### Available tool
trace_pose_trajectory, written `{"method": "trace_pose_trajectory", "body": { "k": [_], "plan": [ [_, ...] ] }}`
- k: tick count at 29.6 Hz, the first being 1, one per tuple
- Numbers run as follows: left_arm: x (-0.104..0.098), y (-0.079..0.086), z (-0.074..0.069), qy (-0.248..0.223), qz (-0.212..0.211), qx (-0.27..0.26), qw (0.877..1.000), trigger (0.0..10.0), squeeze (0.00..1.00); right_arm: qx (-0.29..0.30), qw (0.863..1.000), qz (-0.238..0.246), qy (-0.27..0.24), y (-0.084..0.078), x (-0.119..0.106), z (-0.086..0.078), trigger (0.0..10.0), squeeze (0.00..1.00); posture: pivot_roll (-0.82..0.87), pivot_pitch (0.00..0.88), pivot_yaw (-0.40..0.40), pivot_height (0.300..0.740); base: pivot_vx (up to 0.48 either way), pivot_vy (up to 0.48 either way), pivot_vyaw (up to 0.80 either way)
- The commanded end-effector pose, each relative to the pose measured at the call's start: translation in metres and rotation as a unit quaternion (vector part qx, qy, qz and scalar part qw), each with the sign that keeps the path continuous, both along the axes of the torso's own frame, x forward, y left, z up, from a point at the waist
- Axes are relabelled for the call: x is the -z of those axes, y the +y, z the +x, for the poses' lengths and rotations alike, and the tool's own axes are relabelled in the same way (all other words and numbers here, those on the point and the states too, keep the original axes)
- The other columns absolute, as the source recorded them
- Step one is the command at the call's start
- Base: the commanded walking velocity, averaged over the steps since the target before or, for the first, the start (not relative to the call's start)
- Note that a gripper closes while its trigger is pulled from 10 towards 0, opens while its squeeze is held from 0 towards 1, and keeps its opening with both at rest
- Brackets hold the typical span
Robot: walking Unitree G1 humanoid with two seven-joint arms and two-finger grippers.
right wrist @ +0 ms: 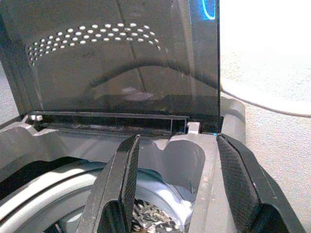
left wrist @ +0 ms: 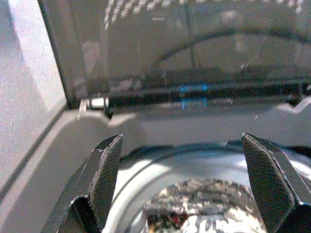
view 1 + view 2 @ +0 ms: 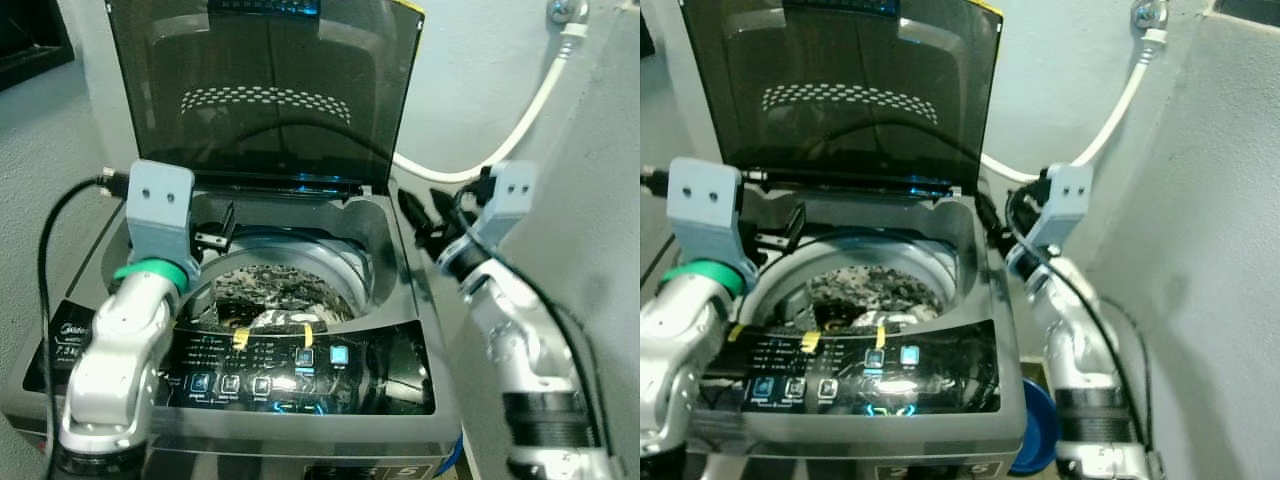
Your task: Clothes washing
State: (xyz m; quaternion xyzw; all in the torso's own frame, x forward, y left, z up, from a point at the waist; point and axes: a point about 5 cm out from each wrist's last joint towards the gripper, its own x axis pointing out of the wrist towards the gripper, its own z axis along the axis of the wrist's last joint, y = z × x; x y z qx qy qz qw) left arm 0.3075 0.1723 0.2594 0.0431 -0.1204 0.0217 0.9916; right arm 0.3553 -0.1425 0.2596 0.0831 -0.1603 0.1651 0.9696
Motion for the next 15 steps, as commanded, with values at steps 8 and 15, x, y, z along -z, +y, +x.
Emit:
{"method": "trace_pose_trajectory", "body": {
  "k": [8,15],
  "plan": [
    [0.011,-0.002,0.003,0.008,-0.016,-0.001,1.0,10.0,0.0,-0.003,0.999,-0.041,-0.025,0.014,0.012,-0.008,10.0,0.0,0.04,0.031,-0.006,0.74,0.0,0.0,0.0],
    [0.021,-0.002,-0.004,0.015,-0.043,-0.013,0.999,10.0,0.0,-0.013,0.999,-0.043,-0.012,0.015,0.017,-0.007,10.0,0.0,0.03,0.051,-0.038,0.74,0.0,0.0,0.0]
  ]
}}
